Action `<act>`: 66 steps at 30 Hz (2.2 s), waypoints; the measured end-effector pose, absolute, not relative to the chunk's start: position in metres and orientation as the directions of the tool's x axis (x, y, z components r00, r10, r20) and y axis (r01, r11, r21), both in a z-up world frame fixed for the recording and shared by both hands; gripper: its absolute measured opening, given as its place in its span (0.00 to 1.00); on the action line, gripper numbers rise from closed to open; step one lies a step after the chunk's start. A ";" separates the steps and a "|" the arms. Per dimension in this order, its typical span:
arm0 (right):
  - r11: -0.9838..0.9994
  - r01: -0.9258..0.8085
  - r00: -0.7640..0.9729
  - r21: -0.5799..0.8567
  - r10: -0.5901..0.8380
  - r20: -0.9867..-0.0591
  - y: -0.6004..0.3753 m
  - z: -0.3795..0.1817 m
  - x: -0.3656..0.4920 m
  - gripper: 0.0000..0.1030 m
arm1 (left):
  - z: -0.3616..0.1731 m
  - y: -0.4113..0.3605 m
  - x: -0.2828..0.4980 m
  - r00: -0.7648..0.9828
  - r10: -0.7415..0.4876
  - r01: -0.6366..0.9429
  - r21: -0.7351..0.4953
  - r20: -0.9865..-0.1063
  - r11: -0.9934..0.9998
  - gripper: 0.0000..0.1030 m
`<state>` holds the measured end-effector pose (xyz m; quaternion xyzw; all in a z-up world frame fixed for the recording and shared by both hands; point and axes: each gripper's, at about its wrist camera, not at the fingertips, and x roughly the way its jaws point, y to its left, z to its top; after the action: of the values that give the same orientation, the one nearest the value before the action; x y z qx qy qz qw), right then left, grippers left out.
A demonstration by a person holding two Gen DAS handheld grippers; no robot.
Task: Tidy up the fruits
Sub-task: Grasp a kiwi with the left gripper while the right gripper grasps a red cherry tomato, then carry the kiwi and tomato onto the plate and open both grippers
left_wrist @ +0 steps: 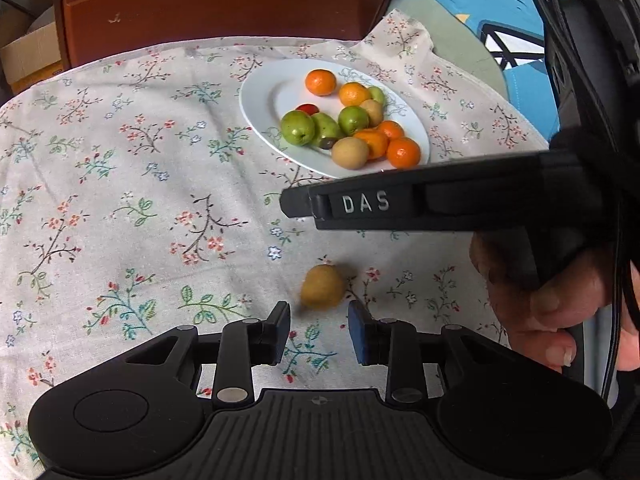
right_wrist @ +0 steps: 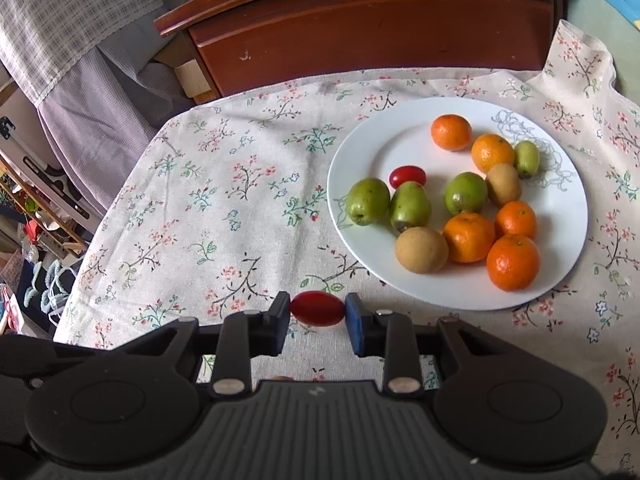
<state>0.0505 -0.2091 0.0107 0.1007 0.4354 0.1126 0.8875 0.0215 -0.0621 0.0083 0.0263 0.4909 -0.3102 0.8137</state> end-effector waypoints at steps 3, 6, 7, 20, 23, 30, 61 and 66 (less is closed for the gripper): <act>0.951 -0.101 0.617 0.293 0.291 -0.731 -0.214 0.021 0.051 0.29 | 0.004 -0.071 0.020 0.338 -0.483 0.546 -0.250 -0.808 0.800 0.30; 0.952 -0.092 0.627 0.293 0.284 -0.725 -0.218 0.026 0.050 0.29 | 0.001 -0.077 0.020 0.369 -0.451 0.543 -0.205 -0.813 0.814 0.30; 0.951 -0.088 0.628 0.296 0.284 -0.724 -0.220 0.027 0.049 0.29 | 0.000 -0.077 0.021 0.380 -0.443 0.539 -0.194 -0.812 0.819 0.30; 0.953 -0.011 0.621 0.302 0.243 -0.745 -0.249 0.039 0.045 0.29 | -0.004 -0.082 0.024 0.404 -0.469 0.571 -0.184 -0.785 0.800 0.26; 0.969 -0.010 0.627 0.248 0.200 -0.753 -0.267 0.046 0.043 0.29 | -0.004 -0.081 0.024 0.413 -0.465 0.571 -0.175 -0.783 0.802 0.24; 0.957 0.096 0.656 0.274 0.146 -0.740 -0.311 0.050 0.046 0.29 | 0.008 -0.067 0.036 0.465 -0.480 0.521 -0.208 -0.744 0.828 0.24; 0.872 0.154 0.721 0.464 0.222 -0.656 -0.312 0.026 0.104 0.37 | 0.024 -0.105 0.142 0.547 -0.521 0.434 -0.310 -0.655 0.846 0.27; 0.898 0.144 0.722 0.416 0.192 -0.664 -0.307 0.038 0.100 0.50 | 0.039 -0.107 0.135 0.541 -0.471 0.426 -0.255 -0.697 0.868 0.60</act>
<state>0.0996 -0.3071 0.0381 0.2256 0.3725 0.0135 0.9001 0.1345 -0.1066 0.0387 -0.0272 0.4053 -0.2556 0.8773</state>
